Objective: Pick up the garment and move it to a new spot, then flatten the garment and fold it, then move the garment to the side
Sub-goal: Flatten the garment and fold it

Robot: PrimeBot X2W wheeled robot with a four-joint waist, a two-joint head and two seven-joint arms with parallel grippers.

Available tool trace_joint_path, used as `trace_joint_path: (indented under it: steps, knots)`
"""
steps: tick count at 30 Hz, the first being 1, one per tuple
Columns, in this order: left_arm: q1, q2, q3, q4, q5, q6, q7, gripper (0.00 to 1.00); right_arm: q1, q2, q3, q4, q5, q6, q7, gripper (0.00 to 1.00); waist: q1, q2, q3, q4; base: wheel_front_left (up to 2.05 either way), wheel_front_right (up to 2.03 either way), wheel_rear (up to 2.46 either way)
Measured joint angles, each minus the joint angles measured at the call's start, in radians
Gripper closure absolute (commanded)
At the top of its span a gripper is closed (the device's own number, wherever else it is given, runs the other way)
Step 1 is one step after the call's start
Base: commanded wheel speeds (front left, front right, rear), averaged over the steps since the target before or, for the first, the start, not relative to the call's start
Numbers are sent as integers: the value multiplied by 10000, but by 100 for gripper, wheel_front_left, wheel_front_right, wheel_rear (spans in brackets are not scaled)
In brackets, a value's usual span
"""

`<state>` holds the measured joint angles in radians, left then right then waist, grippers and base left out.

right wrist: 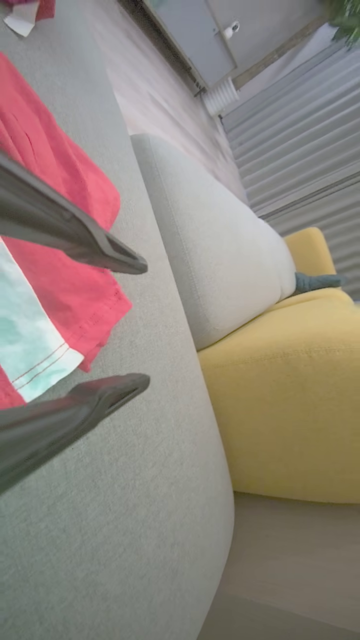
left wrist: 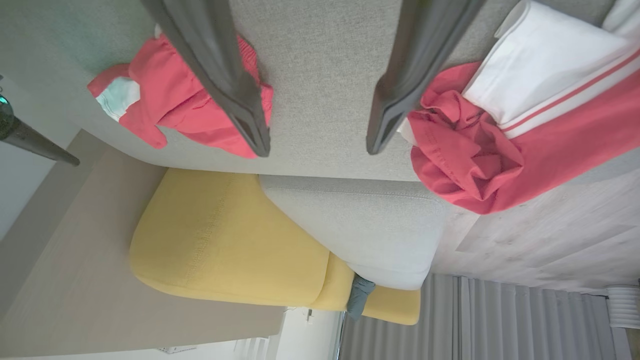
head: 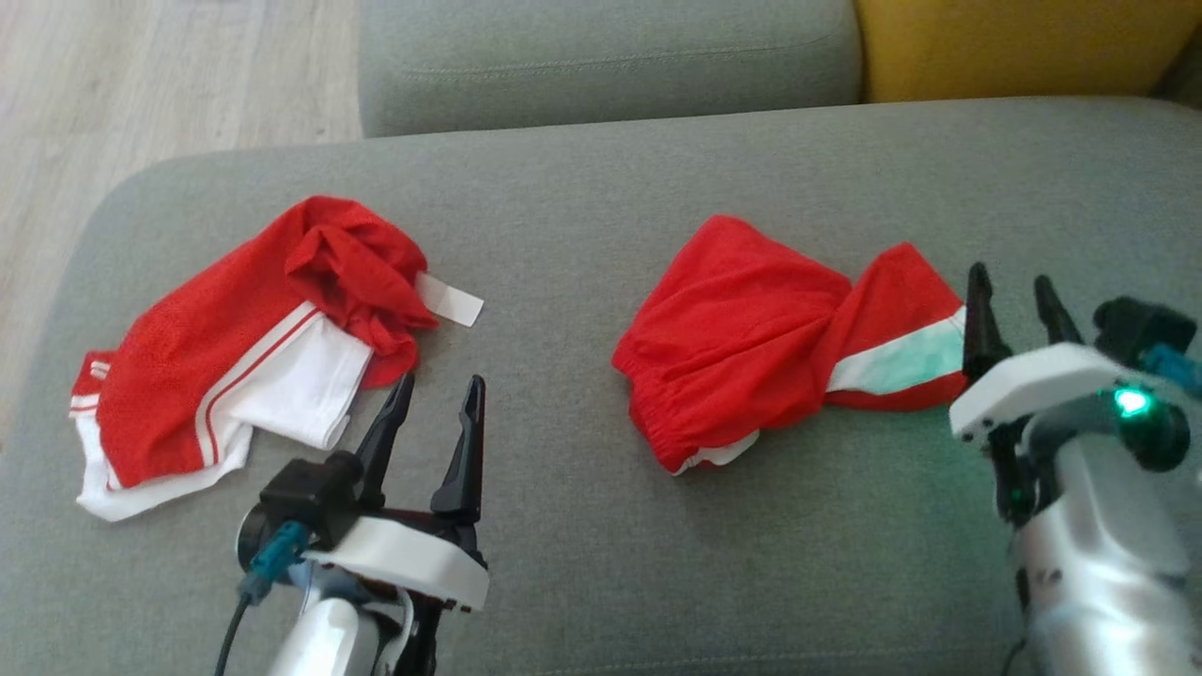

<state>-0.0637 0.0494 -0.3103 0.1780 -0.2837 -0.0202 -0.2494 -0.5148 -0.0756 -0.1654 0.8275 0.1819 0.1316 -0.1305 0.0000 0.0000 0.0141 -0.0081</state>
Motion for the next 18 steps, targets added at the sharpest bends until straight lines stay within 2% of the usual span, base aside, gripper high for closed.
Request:
trace_joint_path:
  steps: [5,10,18]
  knots:
    - [-2,0,-29,-121,-40,40,0,0,1528,56,685,-1814,487,-2,-257,0,0,0,-64,-229,0,0,0]
    - [-3,0,-313,-94,-40,17,0,0,3005,199,848,-3204,723,-2,-211,0,0,0,107,-398,0,0,0]
    - [-35,2,-1210,872,-31,-500,0,0,3278,286,861,-4474,867,0,257,0,0,0,448,-619,0,0,0]
